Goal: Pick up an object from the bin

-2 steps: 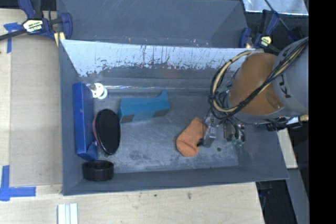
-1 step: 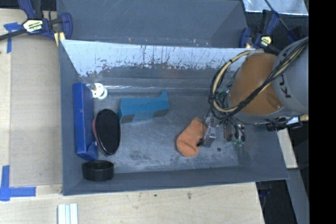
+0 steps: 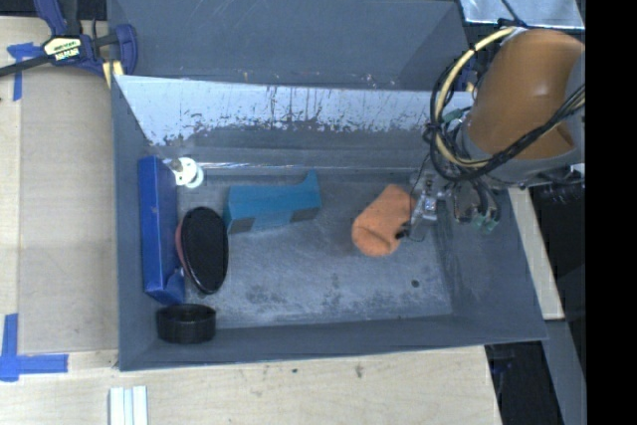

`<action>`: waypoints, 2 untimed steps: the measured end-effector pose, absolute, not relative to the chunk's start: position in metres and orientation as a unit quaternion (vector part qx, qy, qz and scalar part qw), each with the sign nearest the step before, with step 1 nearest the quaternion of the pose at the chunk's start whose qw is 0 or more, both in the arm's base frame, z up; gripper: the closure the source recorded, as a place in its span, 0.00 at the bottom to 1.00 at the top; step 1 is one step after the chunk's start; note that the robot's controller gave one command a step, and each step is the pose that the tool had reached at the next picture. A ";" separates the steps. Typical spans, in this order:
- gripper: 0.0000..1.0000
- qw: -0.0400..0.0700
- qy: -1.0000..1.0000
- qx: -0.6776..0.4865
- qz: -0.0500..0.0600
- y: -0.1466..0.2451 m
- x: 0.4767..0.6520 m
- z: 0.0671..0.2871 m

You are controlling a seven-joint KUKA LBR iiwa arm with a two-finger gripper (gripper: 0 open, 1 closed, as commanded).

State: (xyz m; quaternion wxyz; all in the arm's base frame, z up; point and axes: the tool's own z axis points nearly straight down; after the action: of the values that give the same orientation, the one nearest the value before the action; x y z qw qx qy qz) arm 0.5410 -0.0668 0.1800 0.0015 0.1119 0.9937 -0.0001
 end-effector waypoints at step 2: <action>1.00 -0.004 0.994 0.111 0.000 -0.066 0.533 0.196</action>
Offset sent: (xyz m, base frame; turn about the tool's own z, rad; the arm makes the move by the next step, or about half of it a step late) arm -0.0349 -0.0003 0.1192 0.0025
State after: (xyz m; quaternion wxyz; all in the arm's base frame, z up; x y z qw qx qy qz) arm 0.5326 -0.0664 0.1959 -0.0042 0.1115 0.9938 0.0001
